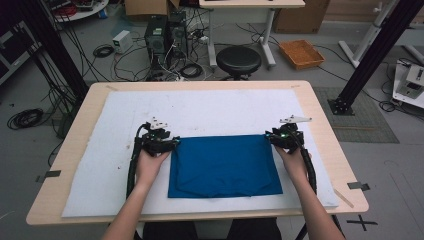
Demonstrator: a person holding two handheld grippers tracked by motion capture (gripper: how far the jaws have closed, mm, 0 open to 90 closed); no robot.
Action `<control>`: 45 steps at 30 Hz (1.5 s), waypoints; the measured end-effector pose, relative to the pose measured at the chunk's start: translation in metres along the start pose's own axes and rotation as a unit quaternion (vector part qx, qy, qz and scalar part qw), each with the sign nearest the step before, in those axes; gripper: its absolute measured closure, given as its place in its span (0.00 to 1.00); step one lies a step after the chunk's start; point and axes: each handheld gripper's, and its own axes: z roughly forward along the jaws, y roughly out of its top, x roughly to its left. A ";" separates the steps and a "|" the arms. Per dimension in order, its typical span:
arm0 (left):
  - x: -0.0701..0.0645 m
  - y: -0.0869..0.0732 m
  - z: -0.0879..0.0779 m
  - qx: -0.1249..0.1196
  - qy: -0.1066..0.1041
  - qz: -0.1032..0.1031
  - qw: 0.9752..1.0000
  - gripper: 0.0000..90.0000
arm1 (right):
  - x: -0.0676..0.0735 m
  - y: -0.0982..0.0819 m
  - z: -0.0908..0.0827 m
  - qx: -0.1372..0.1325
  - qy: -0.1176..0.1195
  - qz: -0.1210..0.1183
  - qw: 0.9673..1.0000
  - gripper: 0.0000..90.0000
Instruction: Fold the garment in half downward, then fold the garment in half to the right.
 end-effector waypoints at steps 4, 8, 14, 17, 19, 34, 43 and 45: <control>-0.005 -0.003 -0.025 -0.031 0.001 0.030 0.999 0.43 | 0.000 -0.002 -0.026 -0.037 0.008 -0.004 0.999 0.53; -0.007 -0.008 -0.043 -0.074 0.002 0.041 0.996 0.41 | 0.000 -0.010 -0.049 -0.068 0.017 0.002 0.998 0.48; -0.006 -0.012 -0.054 -0.093 0.003 0.044 0.995 0.39 | -0.003 -0.019 -0.065 -0.090 0.019 0.006 0.996 0.44; -0.004 -0.014 -0.058 -0.096 0.002 0.043 0.994 0.39 | -0.006 -0.019 -0.069 -0.098 0.014 0.011 0.995 0.43; -0.003 -0.015 -0.060 -0.098 0.005 0.040 0.994 0.38 | -0.008 -0.018 -0.069 -0.101 0.014 0.016 0.995 0.43; -0.005 -0.015 -0.062 -0.093 0.000 0.028 0.995 0.38 | -0.014 -0.021 -0.073 -0.104 0.009 0.022 0.994 0.42; -0.011 -0.017 -0.062 -0.078 -0.005 0.027 0.997 0.38 | -0.010 -0.020 -0.073 -0.109 0.003 0.017 0.994 0.42; -0.013 -0.017 -0.064 -0.076 -0.006 0.026 0.997 0.38 | -0.009 -0.020 -0.074 -0.112 0.001 0.013 0.994 0.42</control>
